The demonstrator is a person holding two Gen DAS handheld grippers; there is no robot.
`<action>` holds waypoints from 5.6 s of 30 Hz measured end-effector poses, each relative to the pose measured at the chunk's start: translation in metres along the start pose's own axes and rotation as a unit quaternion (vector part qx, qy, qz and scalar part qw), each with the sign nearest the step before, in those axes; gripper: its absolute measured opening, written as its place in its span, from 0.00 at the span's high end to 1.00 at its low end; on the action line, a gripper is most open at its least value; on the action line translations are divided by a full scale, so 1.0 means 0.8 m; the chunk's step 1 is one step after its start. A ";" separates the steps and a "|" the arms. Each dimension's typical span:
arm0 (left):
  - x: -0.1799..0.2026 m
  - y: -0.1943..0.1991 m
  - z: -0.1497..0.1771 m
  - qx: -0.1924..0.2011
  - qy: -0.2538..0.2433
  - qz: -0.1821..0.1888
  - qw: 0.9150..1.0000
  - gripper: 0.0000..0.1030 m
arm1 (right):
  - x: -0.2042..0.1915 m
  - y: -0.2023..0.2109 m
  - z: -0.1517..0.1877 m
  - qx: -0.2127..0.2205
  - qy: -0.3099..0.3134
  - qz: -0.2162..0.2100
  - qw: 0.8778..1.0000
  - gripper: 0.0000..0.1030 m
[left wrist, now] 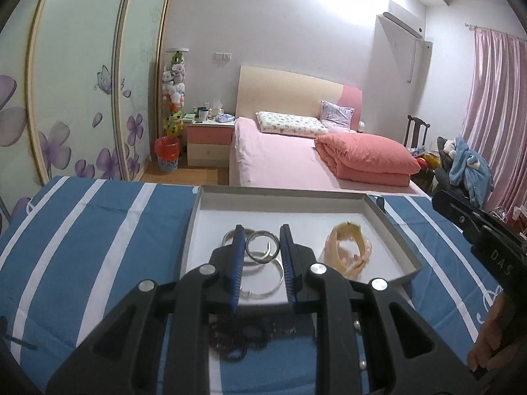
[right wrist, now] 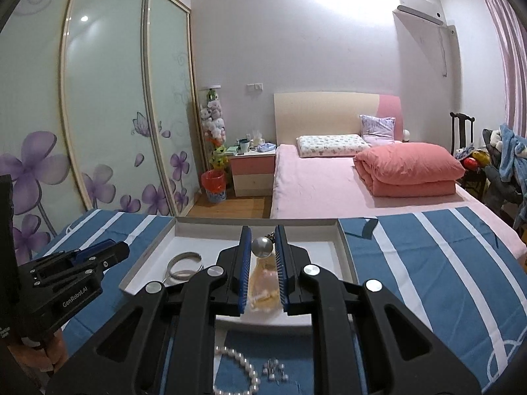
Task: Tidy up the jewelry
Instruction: 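Drop the ring into the grey tray with left while right lowers the earring there, then grasp the dark red bead bracelet with the left gripper and lift, then grasp the pearl bracelet with the right gripper and lift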
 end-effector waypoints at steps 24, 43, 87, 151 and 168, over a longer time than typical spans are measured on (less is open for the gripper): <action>0.011 -0.095 -0.003 -0.025 -0.013 0.003 1.000 0.79 | 0.004 -0.095 0.017 -0.036 -0.016 -0.014 0.999 0.85; 0.006 -0.119 0.007 -0.041 -0.011 -0.002 0.999 0.74 | 0.007 -0.115 0.033 -0.070 -0.024 -0.019 0.997 0.84; -0.054 0.014 0.099 -0.079 0.002 -0.019 0.997 0.61 | -0.005 0.002 0.151 -0.158 -0.026 -0.029 0.987 0.84; -0.022 0.047 0.080 -0.087 0.004 0.074 0.993 0.92 | -0.004 0.019 0.184 -0.201 -0.040 -0.043 0.978 0.84; -0.020 0.045 0.085 -0.094 0.007 0.079 0.992 0.92 | -0.010 -0.013 0.196 -0.241 -0.025 -0.024 0.970 0.84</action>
Point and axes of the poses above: each gripper's, at about its wrist camera, not at the fingertips, and y roughly against the way its jaws point, x to its right, z to its underside, the point moved 10 cm from there along -y, roughly the way its jaws point, and after that the axes turned 1 degree about y, right-handed, at the moved point
